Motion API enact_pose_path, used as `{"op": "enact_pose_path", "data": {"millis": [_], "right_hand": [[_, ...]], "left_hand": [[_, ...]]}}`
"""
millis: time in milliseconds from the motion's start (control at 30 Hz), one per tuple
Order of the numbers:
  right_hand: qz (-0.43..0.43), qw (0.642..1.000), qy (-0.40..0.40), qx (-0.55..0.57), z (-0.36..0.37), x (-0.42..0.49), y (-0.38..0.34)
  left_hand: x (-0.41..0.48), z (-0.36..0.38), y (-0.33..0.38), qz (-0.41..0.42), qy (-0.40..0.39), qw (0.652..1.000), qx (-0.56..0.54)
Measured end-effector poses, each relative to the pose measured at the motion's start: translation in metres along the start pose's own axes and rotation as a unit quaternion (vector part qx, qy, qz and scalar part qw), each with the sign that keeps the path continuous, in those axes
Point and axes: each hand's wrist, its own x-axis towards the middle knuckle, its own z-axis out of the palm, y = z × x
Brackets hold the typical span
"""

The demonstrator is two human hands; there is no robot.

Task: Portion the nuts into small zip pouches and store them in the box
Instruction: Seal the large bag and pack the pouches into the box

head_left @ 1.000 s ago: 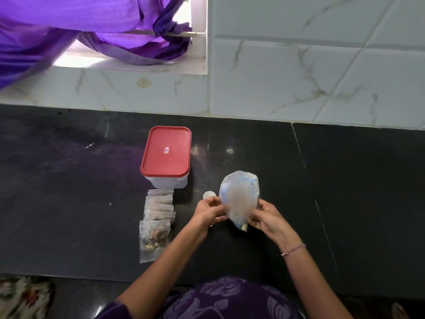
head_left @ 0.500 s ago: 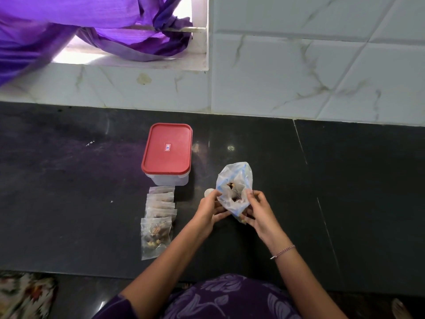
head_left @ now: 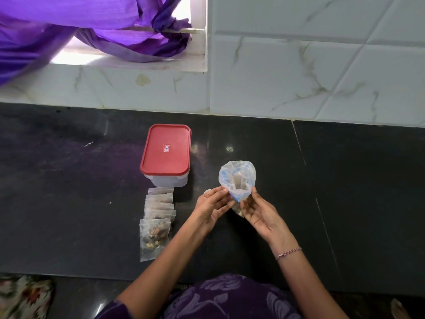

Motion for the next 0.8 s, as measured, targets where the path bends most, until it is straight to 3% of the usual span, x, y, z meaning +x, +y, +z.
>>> {"op": "enact_pose_path", "data": {"millis": [200, 333, 367, 467, 500, 533, 633, 667, 733, 800], "right_hand": [[-0.021, 0.997, -0.006, -0.077, 0.007, -0.001, -0.004], [-0.101, 0.975, 0.054, -0.191, 0.009, 0.002, -0.004], [-0.152, 0.944, 0.089, -0.279, 0.008, 0.002, -0.003], [-0.328, 0.735, 0.171, -0.568, 0.000, 0.009, 0.003], [-0.354, 0.705, 0.172, -0.590, -0.001, 0.010, 0.006], [-0.357, 0.715, 0.165, -0.578, -0.001, 0.011, 0.010], [-0.209, 0.911, 0.120, -0.334, 0.009, 0.006, 0.010], [-0.141, 0.959, 0.090, -0.229, 0.011, 0.003, 0.007], [-0.063, 0.994, 0.046, -0.076, 0.012, 0.000, 0.000], [-0.045, 0.999, 0.022, -0.013, 0.011, -0.004, -0.005]], "left_hand": [[0.003, -0.003, -0.004, 0.039, 0.011, 0.997, 0.072], [0.004, -0.001, -0.002, 0.096, 0.068, 0.979, 0.164], [0.005, -0.001, -0.002, 0.108, 0.088, 0.971, 0.197], [0.007, 0.000, -0.004, 0.129, 0.129, 0.950, 0.254], [0.008, 0.001, -0.005, 0.127, 0.137, 0.949, 0.255], [0.008, 0.002, -0.007, 0.120, 0.142, 0.952, 0.243], [0.005, 0.006, -0.006, 0.066, 0.118, 0.981, 0.138], [0.003, 0.007, -0.004, 0.045, 0.101, 0.989, 0.095], [-0.001, 0.008, 0.000, 0.019, 0.070, 0.997, 0.022], [-0.004, 0.009, 0.001, 0.014, 0.043, 0.999, -0.018]]}}
